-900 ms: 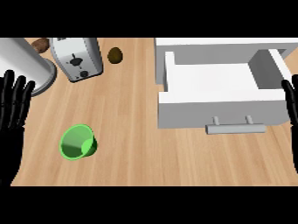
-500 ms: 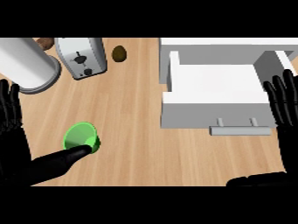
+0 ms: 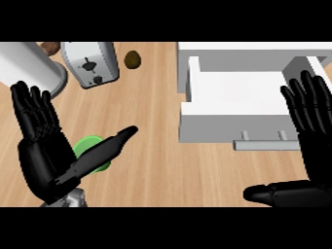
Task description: Pick up the cup, place it into the drawer and close the drawer
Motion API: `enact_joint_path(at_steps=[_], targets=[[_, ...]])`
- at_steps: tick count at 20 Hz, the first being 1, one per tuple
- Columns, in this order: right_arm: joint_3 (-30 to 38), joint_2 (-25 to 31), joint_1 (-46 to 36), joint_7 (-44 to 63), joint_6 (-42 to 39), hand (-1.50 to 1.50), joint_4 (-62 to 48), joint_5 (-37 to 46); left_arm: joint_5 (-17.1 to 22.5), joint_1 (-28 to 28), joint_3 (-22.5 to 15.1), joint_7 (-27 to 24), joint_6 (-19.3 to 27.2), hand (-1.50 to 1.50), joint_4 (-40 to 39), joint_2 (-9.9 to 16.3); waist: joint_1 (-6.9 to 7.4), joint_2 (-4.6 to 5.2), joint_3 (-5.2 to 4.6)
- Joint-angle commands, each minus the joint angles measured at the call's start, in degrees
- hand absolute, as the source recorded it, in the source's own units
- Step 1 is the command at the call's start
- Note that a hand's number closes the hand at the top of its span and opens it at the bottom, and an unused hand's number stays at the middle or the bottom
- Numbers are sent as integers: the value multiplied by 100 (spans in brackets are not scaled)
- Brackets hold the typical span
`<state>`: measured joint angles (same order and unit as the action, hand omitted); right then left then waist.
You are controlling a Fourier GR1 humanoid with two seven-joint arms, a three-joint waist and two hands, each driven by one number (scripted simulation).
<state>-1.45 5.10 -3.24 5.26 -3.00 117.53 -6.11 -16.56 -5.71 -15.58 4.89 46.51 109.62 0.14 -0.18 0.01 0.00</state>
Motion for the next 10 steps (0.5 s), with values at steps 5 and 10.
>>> enact_joint_path(at_steps=[5,10], targets=[[-203,-216,-351,205,194,-150,-75,294,-326,-111,-164,457,282,-150,116,-14,28,-6,1],[323,75,46,-36,-321,-150,20,-275,-199,-420,-50,284,537,-150,-441,-14,4,-3,1]])
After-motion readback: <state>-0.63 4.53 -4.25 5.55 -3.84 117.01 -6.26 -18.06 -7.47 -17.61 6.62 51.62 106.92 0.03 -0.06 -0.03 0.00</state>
